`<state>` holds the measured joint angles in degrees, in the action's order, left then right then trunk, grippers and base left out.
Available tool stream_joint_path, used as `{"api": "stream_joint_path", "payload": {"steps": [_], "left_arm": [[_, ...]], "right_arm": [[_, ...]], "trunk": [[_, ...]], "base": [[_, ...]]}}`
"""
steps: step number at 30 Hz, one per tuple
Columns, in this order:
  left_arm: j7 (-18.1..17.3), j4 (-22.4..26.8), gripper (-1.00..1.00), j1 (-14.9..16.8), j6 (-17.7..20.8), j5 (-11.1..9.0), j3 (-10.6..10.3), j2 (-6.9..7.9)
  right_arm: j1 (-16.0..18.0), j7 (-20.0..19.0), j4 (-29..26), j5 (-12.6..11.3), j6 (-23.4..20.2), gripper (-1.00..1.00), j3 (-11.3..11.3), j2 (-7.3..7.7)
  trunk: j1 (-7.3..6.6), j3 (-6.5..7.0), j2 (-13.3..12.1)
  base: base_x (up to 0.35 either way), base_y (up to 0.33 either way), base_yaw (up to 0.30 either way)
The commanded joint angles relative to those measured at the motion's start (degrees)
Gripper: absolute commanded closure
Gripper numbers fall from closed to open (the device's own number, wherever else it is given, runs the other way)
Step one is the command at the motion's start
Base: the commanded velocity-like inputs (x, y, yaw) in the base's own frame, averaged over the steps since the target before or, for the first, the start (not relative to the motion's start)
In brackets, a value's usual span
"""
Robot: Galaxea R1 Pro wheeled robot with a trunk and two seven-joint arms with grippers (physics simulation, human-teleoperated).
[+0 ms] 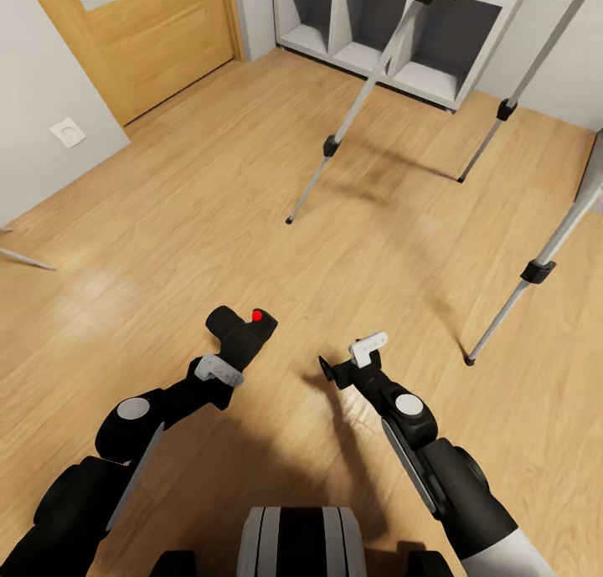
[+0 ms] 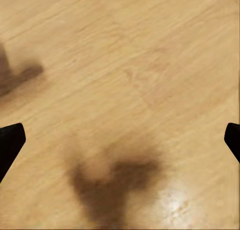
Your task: Attach the digital camera to the camera tripod in the bedroom.
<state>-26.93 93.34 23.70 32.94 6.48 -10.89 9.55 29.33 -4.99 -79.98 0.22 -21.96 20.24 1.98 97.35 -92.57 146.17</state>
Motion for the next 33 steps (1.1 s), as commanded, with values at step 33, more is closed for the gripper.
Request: {"api": "stream_joint_path", "payload": {"steps": [33], "left_arm": [[-0.4,0.0,1.0,0.0,0.6,0.7,0.2,-0.3]], "right_arm": [[0.0,-0.4,-0.1,0.0,-3.1,-1.0,-0.1,0.04]], "trunk": [[-0.86,7.28,-0.4]], "base": [[0.0,0.0,0.0]]}}
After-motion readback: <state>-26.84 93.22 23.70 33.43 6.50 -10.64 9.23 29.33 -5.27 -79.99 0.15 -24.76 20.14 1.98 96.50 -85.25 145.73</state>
